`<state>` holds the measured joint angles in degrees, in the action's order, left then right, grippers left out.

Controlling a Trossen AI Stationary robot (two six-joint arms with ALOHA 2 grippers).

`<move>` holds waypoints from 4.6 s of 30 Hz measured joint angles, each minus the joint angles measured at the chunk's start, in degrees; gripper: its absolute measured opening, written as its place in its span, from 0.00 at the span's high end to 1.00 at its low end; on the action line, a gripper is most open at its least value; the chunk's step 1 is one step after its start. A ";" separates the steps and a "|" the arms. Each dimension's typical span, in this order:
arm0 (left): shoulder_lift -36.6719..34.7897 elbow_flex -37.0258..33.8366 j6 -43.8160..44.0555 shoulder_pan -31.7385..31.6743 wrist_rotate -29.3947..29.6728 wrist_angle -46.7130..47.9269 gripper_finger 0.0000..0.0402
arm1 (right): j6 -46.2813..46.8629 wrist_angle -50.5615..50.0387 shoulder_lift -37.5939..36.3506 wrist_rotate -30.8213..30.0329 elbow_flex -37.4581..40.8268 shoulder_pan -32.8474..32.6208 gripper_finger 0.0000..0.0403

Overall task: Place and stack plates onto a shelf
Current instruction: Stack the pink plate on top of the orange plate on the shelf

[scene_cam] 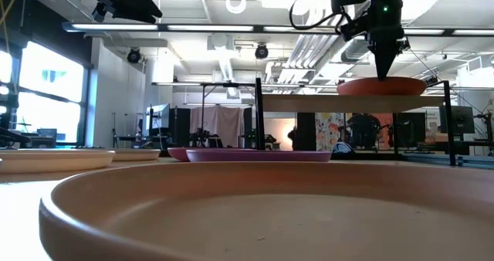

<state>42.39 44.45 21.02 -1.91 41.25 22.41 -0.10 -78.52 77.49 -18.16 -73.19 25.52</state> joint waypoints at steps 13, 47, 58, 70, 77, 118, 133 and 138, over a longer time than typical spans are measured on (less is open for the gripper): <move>0.00 0.00 0.07 0.01 -0.13 0.00 0.72 | 0.07 0.12 0.00 2.38 -1.58 -0.14 0.72; 4.50 -0.04 -3.39 -0.10 -2.36 -0.76 0.72 | 5.22 -1.34 0.17 5.06 -18.32 0.33 0.72; 12.21 -0.04 -26.42 -7.31 -14.58 -10.52 0.72 | 6.11 -3.14 0.17 5.08 -29.99 0.33 0.72; 21.64 7.47 -33.61 -16.79 -27.81 -3.22 0.72 | 6.13 -5.28 0.16 5.08 -29.70 0.33 0.72; 28.69 12.87 -39.51 -20.12 -34.97 3.46 0.72 | 6.84 -5.46 0.17 5.06 -29.11 0.33 0.72; 58.36 12.90 -43.64 -15.69 -31.76 6.82 0.73 | 7.58 -6.47 0.17 5.02 -29.07 0.33 0.72; 59.86 12.90 -42.72 -15.63 -31.29 6.29 0.87 | 7.57 -6.58 0.17 5.04 -29.07 0.33 0.72; 59.76 12.94 -42.86 -15.48 -29.44 6.09 0.98 | 7.58 -6.58 0.17 5.04 -29.07 0.33 0.72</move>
<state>102.15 57.39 -21.84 -17.39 11.82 28.51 7.49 -85.10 77.67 -13.13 -102.26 25.85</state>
